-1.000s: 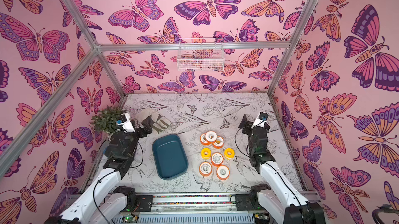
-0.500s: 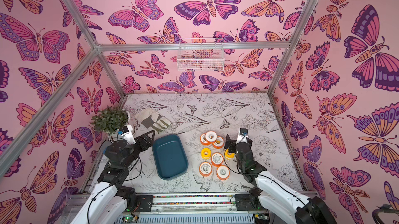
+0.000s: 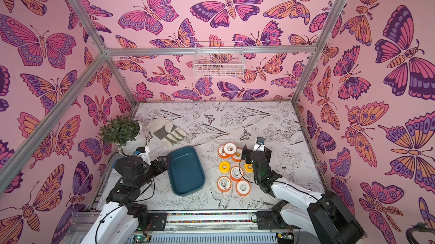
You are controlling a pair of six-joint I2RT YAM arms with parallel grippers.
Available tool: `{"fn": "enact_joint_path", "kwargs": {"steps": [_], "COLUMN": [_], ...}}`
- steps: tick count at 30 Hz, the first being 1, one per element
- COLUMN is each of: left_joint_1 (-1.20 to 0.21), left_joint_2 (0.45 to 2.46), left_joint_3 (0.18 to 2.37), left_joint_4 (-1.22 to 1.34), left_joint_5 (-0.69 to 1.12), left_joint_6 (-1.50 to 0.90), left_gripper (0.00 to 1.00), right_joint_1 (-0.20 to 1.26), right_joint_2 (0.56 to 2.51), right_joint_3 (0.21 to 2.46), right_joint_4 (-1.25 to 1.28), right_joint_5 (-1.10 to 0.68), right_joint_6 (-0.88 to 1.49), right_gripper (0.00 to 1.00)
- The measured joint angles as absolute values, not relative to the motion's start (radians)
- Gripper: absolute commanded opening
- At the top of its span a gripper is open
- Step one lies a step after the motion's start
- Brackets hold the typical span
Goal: Put the sealing tape into the storage box
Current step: Adjust the storage box at the center of the board.
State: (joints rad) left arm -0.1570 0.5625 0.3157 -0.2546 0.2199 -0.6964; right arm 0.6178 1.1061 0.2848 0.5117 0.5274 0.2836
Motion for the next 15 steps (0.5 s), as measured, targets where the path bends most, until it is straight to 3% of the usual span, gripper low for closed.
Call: {"fn": "enact_joint_path", "kwargs": {"steps": [8,15], "left_joint_1": [-0.247,-0.370], "left_joint_2": [0.681,0.743], "left_joint_3": [0.316,0.321], "left_joint_4": [-0.298,-0.335], "left_joint_5": [0.224,0.154], "left_joint_6": [-0.691,-0.672], "left_gripper": [0.57,0.23], "right_joint_1": [0.618,0.618], "right_joint_2": [1.071,1.085], "right_joint_3": [0.261,0.261], "right_joint_4": [0.495,0.459], "right_joint_5": [0.557,0.580], "right_joint_6": [0.307,0.310], "right_gripper": [1.00,0.99]}}
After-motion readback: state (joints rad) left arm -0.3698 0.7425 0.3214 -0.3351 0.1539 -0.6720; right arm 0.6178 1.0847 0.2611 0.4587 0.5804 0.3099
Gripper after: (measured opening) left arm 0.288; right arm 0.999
